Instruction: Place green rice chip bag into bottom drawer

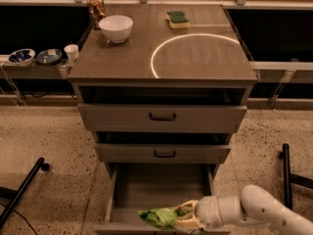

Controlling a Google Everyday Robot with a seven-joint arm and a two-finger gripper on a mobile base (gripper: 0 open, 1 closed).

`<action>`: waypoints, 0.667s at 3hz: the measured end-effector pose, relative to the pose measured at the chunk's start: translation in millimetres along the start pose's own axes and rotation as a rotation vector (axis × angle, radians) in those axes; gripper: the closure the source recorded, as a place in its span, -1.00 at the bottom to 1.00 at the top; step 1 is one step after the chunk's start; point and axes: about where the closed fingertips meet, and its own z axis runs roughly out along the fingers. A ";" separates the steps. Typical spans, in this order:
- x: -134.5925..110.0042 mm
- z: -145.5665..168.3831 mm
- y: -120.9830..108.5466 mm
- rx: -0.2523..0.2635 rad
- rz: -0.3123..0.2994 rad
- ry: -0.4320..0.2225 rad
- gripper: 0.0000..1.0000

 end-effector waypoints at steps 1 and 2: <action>17.1 22.8 10.3 -0.036 0.038 -0.046 1.00; 12.1 37.7 -18.0 -0.024 0.001 -0.047 1.00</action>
Offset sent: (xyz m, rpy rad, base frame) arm 0.0648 0.0415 -0.0430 0.0402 -0.0632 0.0086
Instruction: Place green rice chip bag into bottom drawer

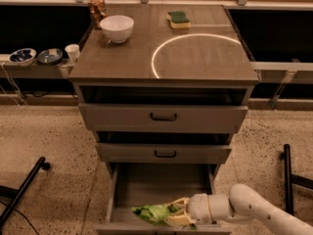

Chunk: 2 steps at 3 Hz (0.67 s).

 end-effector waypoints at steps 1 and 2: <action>-8.0 21.6 -50.2 0.064 -0.077 -0.033 1.00; 17.7 44.5 -126.1 0.219 -0.119 -0.126 1.00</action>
Offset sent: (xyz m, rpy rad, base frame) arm 0.1855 0.0182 -0.1511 0.1415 -0.2800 -0.3897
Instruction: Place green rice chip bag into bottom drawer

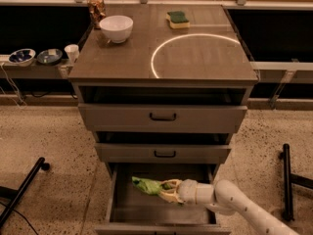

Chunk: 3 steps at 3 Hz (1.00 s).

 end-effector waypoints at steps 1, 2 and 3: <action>32.4 6.2 -7.5 0.037 0.043 -0.024 1.00; 32.3 6.5 -7.3 0.036 0.044 -0.024 1.00; 75.1 29.8 -33.9 0.143 -0.017 0.033 1.00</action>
Offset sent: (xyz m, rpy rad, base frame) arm 0.0056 -0.0052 -0.0323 0.0262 0.0168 -0.0494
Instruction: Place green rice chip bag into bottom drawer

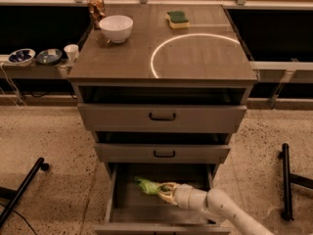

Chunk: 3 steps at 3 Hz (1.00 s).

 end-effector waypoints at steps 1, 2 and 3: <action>43.9 27.2 -15.8 0.074 -0.114 0.045 1.00; 84.4 46.6 -24.2 0.045 -0.152 0.113 0.62; 88.0 50.5 -28.9 0.043 -0.158 0.122 0.17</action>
Offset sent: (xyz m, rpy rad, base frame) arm 0.0329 0.0067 -0.1600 -0.2655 -0.0552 0.0803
